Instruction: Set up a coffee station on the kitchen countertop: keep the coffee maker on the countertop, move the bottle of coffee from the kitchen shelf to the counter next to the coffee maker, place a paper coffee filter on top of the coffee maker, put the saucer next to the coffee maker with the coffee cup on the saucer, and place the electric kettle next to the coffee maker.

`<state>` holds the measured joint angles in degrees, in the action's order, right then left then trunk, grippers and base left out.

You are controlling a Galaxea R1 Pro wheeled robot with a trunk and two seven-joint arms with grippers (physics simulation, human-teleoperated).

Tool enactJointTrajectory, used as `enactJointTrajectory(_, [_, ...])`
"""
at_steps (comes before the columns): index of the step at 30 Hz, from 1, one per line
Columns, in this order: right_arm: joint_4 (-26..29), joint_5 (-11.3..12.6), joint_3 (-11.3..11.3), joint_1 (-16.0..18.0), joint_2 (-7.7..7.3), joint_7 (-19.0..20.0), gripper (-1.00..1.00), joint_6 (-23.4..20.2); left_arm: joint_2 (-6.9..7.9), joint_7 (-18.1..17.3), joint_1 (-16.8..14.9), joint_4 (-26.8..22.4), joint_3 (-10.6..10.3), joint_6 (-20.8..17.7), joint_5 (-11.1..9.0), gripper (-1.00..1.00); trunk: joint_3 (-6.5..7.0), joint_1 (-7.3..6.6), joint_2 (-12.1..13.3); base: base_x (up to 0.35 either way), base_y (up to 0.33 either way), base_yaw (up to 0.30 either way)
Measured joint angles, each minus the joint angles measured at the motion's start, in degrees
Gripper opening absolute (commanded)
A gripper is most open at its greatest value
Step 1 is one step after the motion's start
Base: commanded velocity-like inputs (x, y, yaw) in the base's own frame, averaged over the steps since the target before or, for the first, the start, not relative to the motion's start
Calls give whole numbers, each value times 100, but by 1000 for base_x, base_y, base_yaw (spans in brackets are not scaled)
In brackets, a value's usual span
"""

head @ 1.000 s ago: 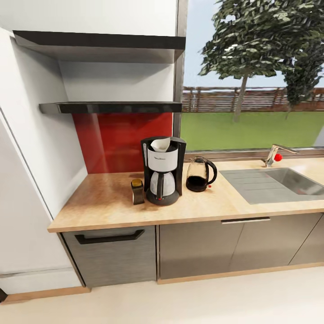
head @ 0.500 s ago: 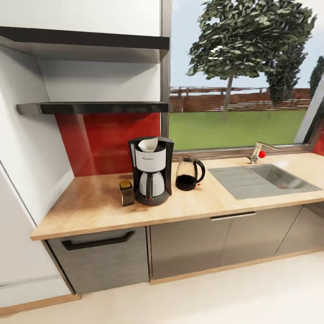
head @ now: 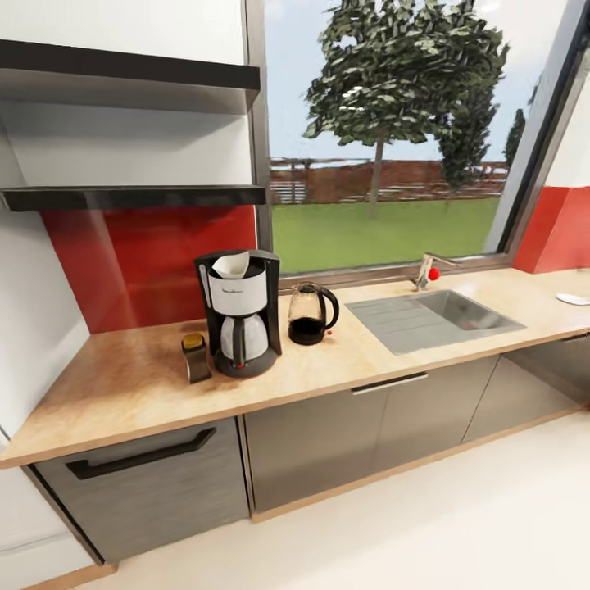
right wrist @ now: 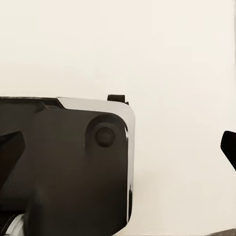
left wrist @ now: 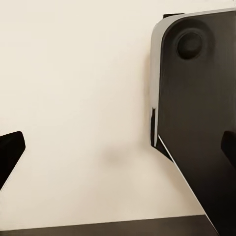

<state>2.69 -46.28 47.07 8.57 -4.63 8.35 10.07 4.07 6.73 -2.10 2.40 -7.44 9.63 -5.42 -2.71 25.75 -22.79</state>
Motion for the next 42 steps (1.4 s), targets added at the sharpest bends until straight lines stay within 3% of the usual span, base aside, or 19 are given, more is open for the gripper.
enactJointTrajectory(8, [18,-8,62,0,-1,-7,100,0,-116,-4,-1,-48,11,52,1,100,0,0,0,0,0,-267])
enactJointTrajectory(42, [21,-8,64,0,-12,9,100,0,-178,-4,-2,-81,20,83,0,100,0,0,0,0,0,-272])
